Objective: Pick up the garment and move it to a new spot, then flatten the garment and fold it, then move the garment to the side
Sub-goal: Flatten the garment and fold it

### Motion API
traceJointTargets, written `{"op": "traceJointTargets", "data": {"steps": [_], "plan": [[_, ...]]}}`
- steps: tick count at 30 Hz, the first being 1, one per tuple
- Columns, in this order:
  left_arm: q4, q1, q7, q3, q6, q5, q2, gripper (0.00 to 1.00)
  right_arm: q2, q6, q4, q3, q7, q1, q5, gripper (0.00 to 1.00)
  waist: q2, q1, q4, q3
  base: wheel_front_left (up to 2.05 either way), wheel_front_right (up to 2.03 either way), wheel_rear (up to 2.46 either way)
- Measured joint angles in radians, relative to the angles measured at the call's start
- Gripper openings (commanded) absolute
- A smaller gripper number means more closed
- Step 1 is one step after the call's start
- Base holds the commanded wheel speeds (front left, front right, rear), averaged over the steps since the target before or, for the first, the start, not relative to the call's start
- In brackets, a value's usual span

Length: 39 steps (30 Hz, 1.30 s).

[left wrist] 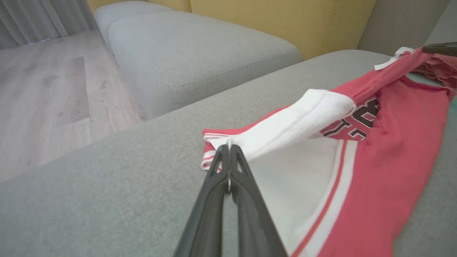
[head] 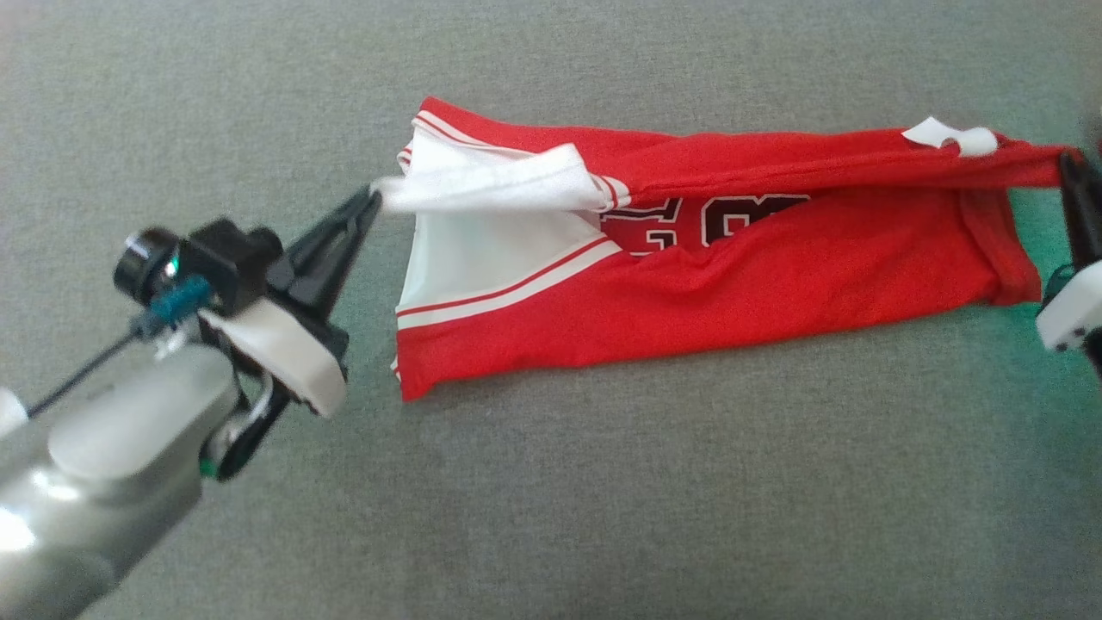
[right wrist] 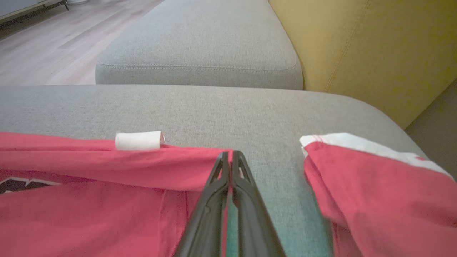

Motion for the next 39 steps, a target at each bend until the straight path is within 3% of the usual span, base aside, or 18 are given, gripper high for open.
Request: {"op": "traceJointTargets", "data": {"steps": [1,2,3,4,7,10,15,20,25,30,37,38,39], "plan": [[-0.017,0.016,0.000,0.000,0.012,-0.003,0.004,0.00,0.007,0.000,-0.007,-0.008,0.000,0.013,-0.005,0.45,0.0000,0.0000,-0.001,0.002,0.00,0.00,0.00],[-0.031,0.031,0.000,0.000,0.022,-0.010,0.006,0.00,0.016,0.000,-0.008,-0.022,0.002,0.025,-0.010,1.00,0.0000,0.0001,-0.002,0.004,0.00,0.00,0.00],[-0.041,0.046,0.000,0.001,0.032,-0.015,0.006,0.69,0.025,0.000,-0.008,-0.038,0.003,0.037,-0.017,1.00,0.0000,0.0001,-0.002,0.006,0.00,0.00,0.00],[-0.047,0.062,0.000,0.001,0.043,-0.017,0.005,1.00,0.034,0.000,-0.010,-0.057,0.000,0.050,-0.025,1.00,0.0000,0.0002,-0.002,0.008,0.00,0.00,0.00],[-0.058,0.112,0.000,0.025,0.087,-0.017,-0.003,1.00,0.065,0.000,-0.027,-0.116,-0.026,0.091,-0.046,1.00,0.0000,0.0002,-0.003,0.003,0.00,0.00,0.00],[-0.092,0.184,0.000,0.109,0.148,0.013,-0.033,1.00,0.110,0.000,-0.067,-0.179,-0.046,0.147,-0.061,1.00,0.0000,0.0002,-0.007,-0.012,0.00,0.00,0.00],[-0.176,0.361,-0.003,0.301,0.263,0.173,-0.125,1.00,0.213,0.000,-0.144,-0.283,-0.047,0.277,-0.078,1.00,0.0000,0.0001,-0.010,-0.050,0.00,0.00,0.00],[-0.265,0.558,-0.003,0.469,0.335,0.369,-0.235,1.00,0.304,0.000,-0.178,-0.398,-0.024,0.319,-0.089,1.00,0.0000,0.0001,0.014,-0.083,0.00,0.00,0.00],[-0.332,0.689,-0.004,0.564,0.341,0.534,-0.328,1.00,0.349,0.000,-0.163,-0.508,0.028,0.296,-0.114,1.00,0.0000,0.0000,0.068,-0.104,0.00,0.00,0.00],[-0.354,0.757,-0.005,0.618,0.291,0.625,-0.397,1.00,0.353,0.000,-0.073,-0.600,0.107,0.232,-0.176,1.00,0.0000,0.0001,0.131,-0.114,0.00,0.00,0.00],[-0.356,0.780,-0.005,0.697,0.220,0.697,-0.449,1.00,0.357,0.000,0.091,-0.679,0.205,0.150,-0.193,1.00,0.0000,0.0002,0.186,-0.103,0.00,0.00,0.00],[-0.356,0.780,-0.005,0.708,0.212,0.706,-0.457,1.00,0.357,0.000,0.098,-0.679,0.214,0.139,-0.183,0.75,0.0000,0.0002,0.189,-0.101,0.00,0.00,0.00],[-0.356,0.780,-0.005,0.716,0.203,0.712,-0.464,1.00,0.356,0.000,0.100,-0.676,0.222,0.130,-0.168,0.31,0.0000,0.0002,0.190,-0.099,0.00,0.00,0.00]]}}
